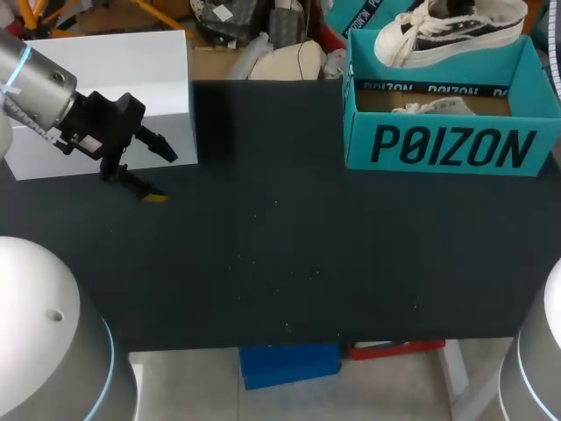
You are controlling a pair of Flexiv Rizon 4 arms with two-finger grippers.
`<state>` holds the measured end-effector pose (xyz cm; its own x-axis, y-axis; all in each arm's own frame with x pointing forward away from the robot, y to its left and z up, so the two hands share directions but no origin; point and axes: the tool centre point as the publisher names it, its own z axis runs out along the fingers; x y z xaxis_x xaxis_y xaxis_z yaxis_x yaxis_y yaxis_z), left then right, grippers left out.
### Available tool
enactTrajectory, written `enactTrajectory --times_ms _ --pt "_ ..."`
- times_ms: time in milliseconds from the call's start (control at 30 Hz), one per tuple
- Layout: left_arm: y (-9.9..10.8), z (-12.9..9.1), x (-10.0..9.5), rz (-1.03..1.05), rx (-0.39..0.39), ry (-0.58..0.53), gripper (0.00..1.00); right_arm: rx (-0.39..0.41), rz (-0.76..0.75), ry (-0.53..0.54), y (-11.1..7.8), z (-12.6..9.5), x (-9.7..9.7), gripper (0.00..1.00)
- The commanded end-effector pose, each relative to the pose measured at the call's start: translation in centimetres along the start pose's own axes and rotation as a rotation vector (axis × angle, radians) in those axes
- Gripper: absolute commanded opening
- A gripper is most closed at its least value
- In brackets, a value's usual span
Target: Take the shoe out of the shoebox, open the shoe tongue, remove and reinsert the insole, then place the shoe into the shoebox
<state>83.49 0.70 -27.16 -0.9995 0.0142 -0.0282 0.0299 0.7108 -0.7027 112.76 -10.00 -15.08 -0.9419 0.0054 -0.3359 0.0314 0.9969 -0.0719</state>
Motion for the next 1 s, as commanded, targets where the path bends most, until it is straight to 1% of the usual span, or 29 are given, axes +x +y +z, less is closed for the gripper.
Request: enactTrajectory --times_ms 33,100,167,233,333,433,667,833,1000 --pt "0.0 0.0 0.1 0.001 -0.002 -0.003 1.0 -0.01 0.026 -0.025 0.4 1.5 0.0 0.0" --pt "0.0 0.0 0.1 0.001 -0.002 -0.003 1.0 -0.031 0.067 -0.061 0.5 2.2 -0.6 0.0" --pt "0.0 0.0 0.1 0.001 -0.002 -0.003 1.0 -0.03 0.048 -0.046 0.7 2.9 -1.2 0.0" --pt "0.0 0.0 0.1 0.001 -0.002 -0.003 1.0 -0.047 0.057 -0.058 0.8 3.6 -1.9 0.0" --pt "0.0 0.0 0.1 0.001 -0.002 -0.003 1.0 -0.053 0.054 -0.047 0.7 4.8 -2.6 0.0" --pt "0.0 0.0 0.1 0.001 -0.002 -0.003 1.0 -0.063 0.086 -0.037 0.3 6.2 -2.7 0.0" --pt "0.0 0.0 0.1 0.001 -0.002 -0.003 1.0 -0.063 0.149 0.007 -0.4 8.7 -4.0 0.0" --pt "0.0 0.0 0.1 0.001 -0.002 -0.003 1.0 -0.05 0.182 0.061 -0.7 10.5 -4.5 0.0" --pt "0.0 0.0 0.1 0.001 -0.002 -0.003 1.0 -0.04 0.223 0.096 -0.6 11.9 -4.1 0.0"
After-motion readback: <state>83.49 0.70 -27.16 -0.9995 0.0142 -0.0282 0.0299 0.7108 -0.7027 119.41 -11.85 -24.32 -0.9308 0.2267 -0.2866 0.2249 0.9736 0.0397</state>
